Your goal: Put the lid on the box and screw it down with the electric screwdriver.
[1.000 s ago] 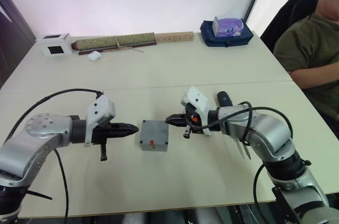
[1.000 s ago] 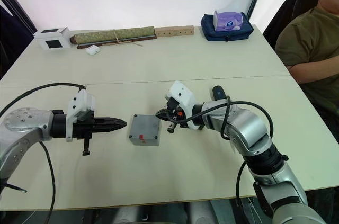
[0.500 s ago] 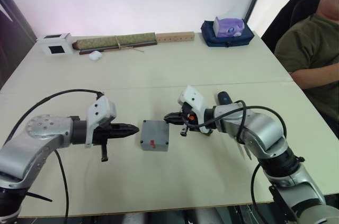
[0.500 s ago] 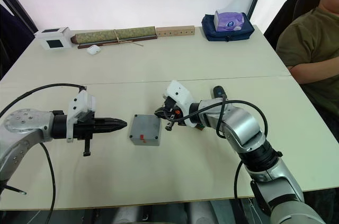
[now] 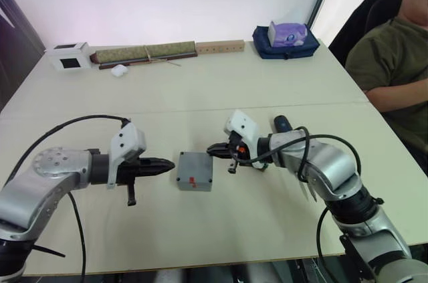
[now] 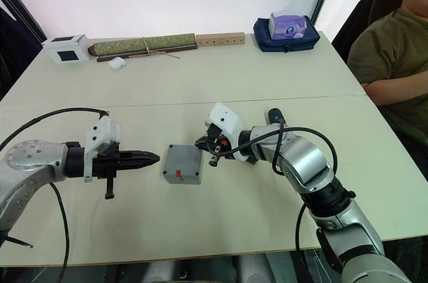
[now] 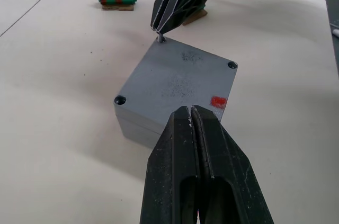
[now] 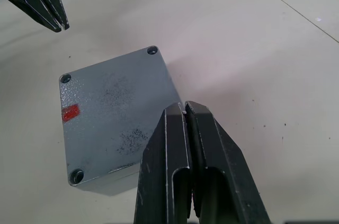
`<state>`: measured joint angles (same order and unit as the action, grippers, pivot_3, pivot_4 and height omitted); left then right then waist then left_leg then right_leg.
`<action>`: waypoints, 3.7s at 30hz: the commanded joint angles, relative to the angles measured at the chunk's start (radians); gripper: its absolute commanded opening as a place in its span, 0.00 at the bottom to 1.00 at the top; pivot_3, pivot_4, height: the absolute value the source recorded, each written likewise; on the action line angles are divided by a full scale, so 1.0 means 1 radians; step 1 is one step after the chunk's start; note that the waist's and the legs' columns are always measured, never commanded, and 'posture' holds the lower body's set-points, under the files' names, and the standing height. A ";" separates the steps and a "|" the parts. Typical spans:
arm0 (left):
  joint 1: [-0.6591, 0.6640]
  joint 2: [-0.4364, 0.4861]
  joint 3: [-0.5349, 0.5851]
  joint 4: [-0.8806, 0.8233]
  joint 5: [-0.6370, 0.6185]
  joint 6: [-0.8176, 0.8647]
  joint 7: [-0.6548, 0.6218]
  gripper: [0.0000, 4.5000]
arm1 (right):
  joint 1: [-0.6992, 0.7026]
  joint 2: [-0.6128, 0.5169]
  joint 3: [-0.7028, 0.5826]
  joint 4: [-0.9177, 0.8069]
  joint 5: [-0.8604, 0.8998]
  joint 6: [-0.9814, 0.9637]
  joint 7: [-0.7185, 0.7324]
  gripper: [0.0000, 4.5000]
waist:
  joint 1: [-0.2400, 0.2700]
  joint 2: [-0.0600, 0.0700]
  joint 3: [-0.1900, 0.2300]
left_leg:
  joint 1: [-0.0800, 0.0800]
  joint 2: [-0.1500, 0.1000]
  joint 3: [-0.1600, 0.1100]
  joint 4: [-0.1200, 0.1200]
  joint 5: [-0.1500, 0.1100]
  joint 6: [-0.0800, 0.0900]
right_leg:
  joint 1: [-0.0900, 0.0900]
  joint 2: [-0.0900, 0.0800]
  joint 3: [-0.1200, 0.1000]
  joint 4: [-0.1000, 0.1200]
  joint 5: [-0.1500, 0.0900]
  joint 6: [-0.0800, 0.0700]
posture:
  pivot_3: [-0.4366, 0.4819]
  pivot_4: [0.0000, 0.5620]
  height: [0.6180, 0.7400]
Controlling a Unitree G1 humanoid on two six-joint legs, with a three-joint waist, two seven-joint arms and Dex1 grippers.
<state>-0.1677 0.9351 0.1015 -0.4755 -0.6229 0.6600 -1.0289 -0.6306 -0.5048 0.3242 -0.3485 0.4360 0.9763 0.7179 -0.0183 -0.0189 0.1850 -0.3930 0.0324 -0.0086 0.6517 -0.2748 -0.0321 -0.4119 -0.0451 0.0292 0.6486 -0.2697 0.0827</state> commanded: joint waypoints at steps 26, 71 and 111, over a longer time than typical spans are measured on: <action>-0.015 -0.006 0.015 -0.030 -0.007 -0.017 0.007 0.00 | -0.003 0.002 0.044 0.022 -0.057 -0.055 0.044 0.01 | 0.000 0.000 0.000 | 0.000 0.000 0.000 0.000 0.000 0.000 | 0.000 0.000 0.000 0.000 0.000 0.000 | 0.48 0.27 1.00; -0.289 -0.185 -0.175 0.030 0.038 -0.101 -0.044 0.00 | -0.394 -0.468 0.114 0.395 0.036 0.638 0.062 0.99 | 0.000 0.003 0.003 | -0.002 -0.001 0.002 -0.001 0.000 0.000 | -0.002 0.000 0.002 -0.001 0.000 0.000 | 0.48 0.27 1.00; -0.214 -0.054 -0.167 0.141 0.136 -0.165 -0.116 0.00 | -0.214 0.002 -0.379 0.001 0.076 0.016 -0.048 0.41 | -0.021 0.007 0.005 | -0.017 0.000 0.000 0.010 0.000 0.000 | -0.017 0.001 0.002 0.009 0.001 0.002 | 0.48 0.27 1.00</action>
<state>-0.3665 0.8738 -0.0656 -0.3336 -0.4981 0.5152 -1.1305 -0.8434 -0.5312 0.0351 -0.2693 0.4987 1.1245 0.6990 -0.0397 -0.0119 0.1901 -0.4097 0.0320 -0.0084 0.6618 -0.2747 -0.0319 -0.4282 -0.0444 0.0311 0.6572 -0.2684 0.0842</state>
